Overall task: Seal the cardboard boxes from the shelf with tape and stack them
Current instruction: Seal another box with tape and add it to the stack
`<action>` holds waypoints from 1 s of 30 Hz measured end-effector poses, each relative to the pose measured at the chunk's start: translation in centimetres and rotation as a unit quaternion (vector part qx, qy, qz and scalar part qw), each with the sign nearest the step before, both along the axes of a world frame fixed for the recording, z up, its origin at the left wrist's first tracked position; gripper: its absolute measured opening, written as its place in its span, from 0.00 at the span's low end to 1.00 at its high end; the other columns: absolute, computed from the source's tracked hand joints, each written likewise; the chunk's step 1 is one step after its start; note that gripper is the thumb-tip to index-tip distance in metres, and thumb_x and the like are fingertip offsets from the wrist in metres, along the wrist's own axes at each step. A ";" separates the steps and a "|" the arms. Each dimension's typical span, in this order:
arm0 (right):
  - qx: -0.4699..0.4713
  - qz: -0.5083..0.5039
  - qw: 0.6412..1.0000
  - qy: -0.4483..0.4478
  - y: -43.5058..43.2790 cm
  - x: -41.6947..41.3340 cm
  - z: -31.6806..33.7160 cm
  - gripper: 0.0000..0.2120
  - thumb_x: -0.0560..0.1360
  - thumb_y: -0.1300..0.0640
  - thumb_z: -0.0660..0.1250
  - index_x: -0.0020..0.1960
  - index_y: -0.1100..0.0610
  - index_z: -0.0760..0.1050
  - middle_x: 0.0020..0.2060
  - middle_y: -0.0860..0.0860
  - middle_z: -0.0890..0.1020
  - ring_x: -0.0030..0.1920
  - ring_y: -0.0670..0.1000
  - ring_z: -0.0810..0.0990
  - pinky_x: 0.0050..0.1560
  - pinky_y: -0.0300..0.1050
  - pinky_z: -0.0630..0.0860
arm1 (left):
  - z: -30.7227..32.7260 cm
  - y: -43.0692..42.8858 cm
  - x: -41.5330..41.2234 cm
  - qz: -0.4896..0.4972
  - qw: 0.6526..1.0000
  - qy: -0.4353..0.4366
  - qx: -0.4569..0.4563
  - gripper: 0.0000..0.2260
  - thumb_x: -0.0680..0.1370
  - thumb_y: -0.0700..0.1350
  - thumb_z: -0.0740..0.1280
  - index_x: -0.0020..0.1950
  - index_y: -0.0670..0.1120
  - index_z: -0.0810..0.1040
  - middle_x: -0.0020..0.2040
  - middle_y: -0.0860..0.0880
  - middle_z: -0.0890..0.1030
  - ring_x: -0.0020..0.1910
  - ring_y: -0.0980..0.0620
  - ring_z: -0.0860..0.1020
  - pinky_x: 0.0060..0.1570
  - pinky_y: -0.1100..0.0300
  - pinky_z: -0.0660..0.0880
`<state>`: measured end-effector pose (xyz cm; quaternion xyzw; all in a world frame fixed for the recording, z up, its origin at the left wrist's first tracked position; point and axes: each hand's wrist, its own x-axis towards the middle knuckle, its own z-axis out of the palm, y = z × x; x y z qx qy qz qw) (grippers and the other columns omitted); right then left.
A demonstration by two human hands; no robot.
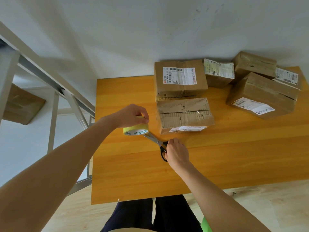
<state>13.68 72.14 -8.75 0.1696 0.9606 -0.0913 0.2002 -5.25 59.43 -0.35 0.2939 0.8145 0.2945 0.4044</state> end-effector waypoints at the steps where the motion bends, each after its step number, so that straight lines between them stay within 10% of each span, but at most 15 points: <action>1: -0.010 -0.012 1.000 -0.007 0.0 0.0 0.3 0.17 0.80 0.51 0.64 0.63 0.61 0.69 0.57 0.55 0.76 0.57 0.54 0.76 0.54 0.45 0.73 | 0.0 0.0 -0.1 -0.003 1.000 0.001 -0.004 0.02 0.76 0.45 0.69 0.46 0.49 0.81 0.46 0.44 0.82 0.47 0.45 0.80 0.47 0.52 0.77; 6: -0.190 -0.109 0.975 -0.038 0.9 1.6 1.1 0.16 0.76 0.51 0.70 0.54 0.59 0.67 0.43 0.51 0.78 0.40 0.50 0.79 0.36 0.44 0.75 | 0.0 0.3 -0.3 -0.011 1.000 -0.004 -0.004 0.03 0.77 0.45 0.69 0.47 0.48 0.81 0.48 0.43 0.82 0.49 0.44 0.80 0.47 0.52 0.76; 12: -0.432 -0.233 0.865 -0.100 1.1 3.7 1.2 0.30 0.61 0.40 0.80 0.47 0.53 0.65 0.42 0.48 0.71 0.40 0.47 0.72 0.39 0.39 0.69 | -0.4 0.7 -0.6 -0.027 1.000 -0.002 -0.008 0.02 0.77 0.44 0.68 0.48 0.46 0.80 0.50 0.45 0.81 0.52 0.46 0.78 0.53 0.54 0.73; 30: -0.556 -0.323 0.766 -0.011 -0.6 0.3 4.4 0.38 0.60 0.29 0.69 0.50 0.62 0.72 0.29 0.52 0.77 0.25 0.42 0.74 0.47 0.44 0.68 | -2.4 1.2 -0.5 -0.018 0.999 0.042 -0.028 0.09 0.70 0.54 0.75 0.40 0.51 0.79 0.44 0.55 0.80 0.44 0.62 0.73 0.51 0.56 0.72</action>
